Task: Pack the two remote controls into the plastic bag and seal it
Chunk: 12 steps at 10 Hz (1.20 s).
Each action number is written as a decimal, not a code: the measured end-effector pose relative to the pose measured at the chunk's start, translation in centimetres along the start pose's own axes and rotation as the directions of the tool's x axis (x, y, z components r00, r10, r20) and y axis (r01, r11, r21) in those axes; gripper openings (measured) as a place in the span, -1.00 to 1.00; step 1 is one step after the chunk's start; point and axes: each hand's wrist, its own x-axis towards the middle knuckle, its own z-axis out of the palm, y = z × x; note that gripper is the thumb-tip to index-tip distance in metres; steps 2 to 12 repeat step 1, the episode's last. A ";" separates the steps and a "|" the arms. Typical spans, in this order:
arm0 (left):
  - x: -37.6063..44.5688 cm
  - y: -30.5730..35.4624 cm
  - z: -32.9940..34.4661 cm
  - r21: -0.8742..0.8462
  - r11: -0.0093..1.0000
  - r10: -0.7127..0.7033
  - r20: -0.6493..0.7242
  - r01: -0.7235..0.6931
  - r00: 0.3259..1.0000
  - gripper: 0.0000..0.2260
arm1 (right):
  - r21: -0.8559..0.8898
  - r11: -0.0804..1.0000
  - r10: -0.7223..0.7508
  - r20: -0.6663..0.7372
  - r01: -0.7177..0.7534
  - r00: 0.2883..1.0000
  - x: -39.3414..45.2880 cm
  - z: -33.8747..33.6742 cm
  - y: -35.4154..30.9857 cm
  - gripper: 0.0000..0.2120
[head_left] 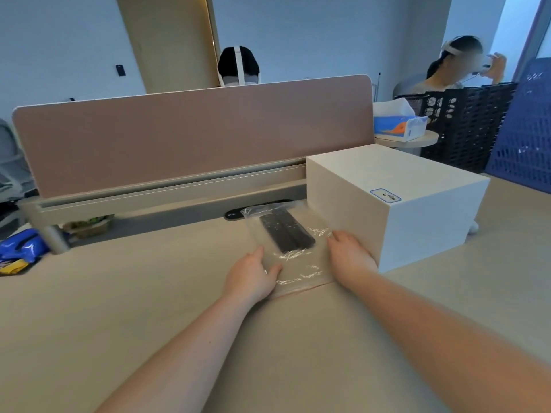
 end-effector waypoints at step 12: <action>-1.0 -0.3 -0.7 -0.011 1.000 -0.021 -0.006 0.021 1.000 -0.47 | 0.014 0.999 -0.037 0.005 0.037 0.999 0.2 -0.1 0.4 -0.75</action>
